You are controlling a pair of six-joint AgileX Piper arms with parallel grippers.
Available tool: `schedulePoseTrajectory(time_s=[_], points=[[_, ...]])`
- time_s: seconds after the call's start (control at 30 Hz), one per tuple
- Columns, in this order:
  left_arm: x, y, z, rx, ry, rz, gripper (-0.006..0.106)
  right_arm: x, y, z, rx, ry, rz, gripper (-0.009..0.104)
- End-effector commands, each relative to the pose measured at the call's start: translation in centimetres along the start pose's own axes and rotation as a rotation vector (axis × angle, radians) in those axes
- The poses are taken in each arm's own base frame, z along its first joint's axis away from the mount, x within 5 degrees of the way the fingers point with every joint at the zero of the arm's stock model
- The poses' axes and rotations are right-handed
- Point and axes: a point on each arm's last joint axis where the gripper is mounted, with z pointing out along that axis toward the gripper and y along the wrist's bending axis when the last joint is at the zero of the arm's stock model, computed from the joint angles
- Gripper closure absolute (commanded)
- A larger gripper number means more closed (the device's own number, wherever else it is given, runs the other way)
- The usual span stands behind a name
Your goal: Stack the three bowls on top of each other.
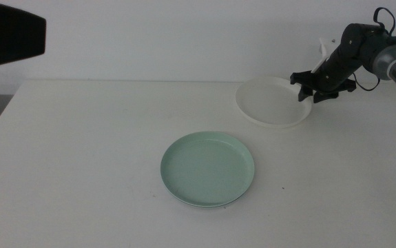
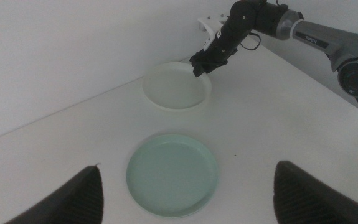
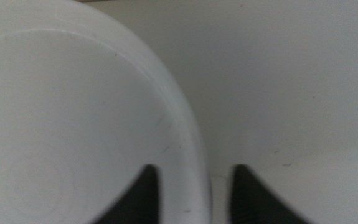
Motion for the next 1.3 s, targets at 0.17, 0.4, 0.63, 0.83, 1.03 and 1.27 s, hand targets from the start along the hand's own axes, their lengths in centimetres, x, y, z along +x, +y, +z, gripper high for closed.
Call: schedulePoseTrajectory(time_s=[0.17, 0.4, 0.63, 0.83, 1.03, 1.27], points=[[-0.2, -0.1, -0.2, -0.005, -0.021, -0.003, 0.007, -0.4, -0.4, -0.2, 0.001, -0.027, 0.0, 0.091], [-0.2, -0.1, -0.2, -0.005, -0.021, -0.003, 0.007, -0.3, -0.4, -0.2, 0.003, -0.015, -0.001, 0.057], [-0.2, -0.1, -0.2, -0.005, -0.021, -0.003, 0.007, 0.3, -0.4, 1.4, -0.018, 0.012, 0.014, 0.057], [-0.2, -0.1, -0.2, -0.005, -0.021, -0.003, 0.007, 0.5, -0.6, 1.8, -0.007, 0.024, 0.004, 0.097], [-0.2, -0.1, -0.2, -0.005, -0.021, -0.003, 0.007, -1.0, -1.5, -4.0, -0.007, -0.008, -0.027, 0.097], [-0.2, -0.1, -0.2, -0.005, -0.021, -0.003, 0.007, 0.2, 1.2, -12.2, -0.149, -0.052, 0.02, 0.097]])
